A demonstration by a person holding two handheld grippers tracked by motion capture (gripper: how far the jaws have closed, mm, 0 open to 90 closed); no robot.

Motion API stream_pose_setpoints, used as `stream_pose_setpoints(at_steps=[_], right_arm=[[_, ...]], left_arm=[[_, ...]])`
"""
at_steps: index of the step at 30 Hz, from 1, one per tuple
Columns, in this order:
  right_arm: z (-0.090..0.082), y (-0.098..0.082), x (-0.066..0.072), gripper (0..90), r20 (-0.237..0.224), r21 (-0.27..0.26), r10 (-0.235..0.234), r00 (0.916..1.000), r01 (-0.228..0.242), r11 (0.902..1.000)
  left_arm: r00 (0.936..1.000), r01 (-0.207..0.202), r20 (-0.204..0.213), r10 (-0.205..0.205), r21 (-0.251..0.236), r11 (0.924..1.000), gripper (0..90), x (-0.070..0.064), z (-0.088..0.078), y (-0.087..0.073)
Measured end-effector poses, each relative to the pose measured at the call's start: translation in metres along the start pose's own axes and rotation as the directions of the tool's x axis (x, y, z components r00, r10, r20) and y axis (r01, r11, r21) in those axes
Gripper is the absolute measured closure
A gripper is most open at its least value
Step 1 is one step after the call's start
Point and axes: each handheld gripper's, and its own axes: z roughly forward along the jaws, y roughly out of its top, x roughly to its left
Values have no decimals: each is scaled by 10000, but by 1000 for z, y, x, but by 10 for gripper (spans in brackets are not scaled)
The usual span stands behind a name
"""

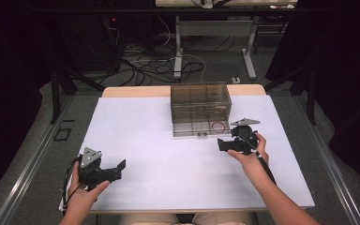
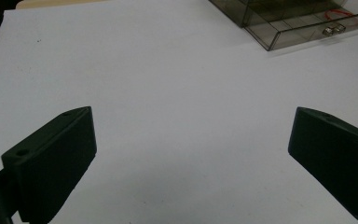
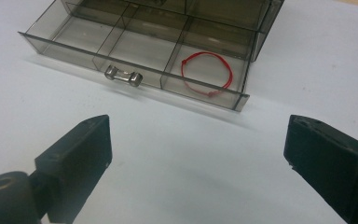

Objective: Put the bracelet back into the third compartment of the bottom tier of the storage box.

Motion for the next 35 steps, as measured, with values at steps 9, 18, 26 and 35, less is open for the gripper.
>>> stream_pose_setpoints(at_steps=[9, 18, 26, 35], right_arm=[[-9, -15, 0, 51, 2, -175, -78, 10000, 78, 9998], [-13, -29, -2, 30, 174, -253, 138, 9998, -134, 9996], [-14, -35, -2, 27, 310, -407, -55, 9995, 67, 9991], [-11, -40, -1, 0, 299, -402, -54, 9995, 66, 9992]], left_arm=[[10000, -17, 2, 17, -4, 10000, 8, 0, 0, 0], [10000, -10, -1, 10, -18, 10000, 8, -1, 0, 0], [10000, -76, -1, 76, 22, 10000, 8, -1, 0, 0], [10000, -38, 5, 38, 26, 10000, 8, -1, 0, 1]])
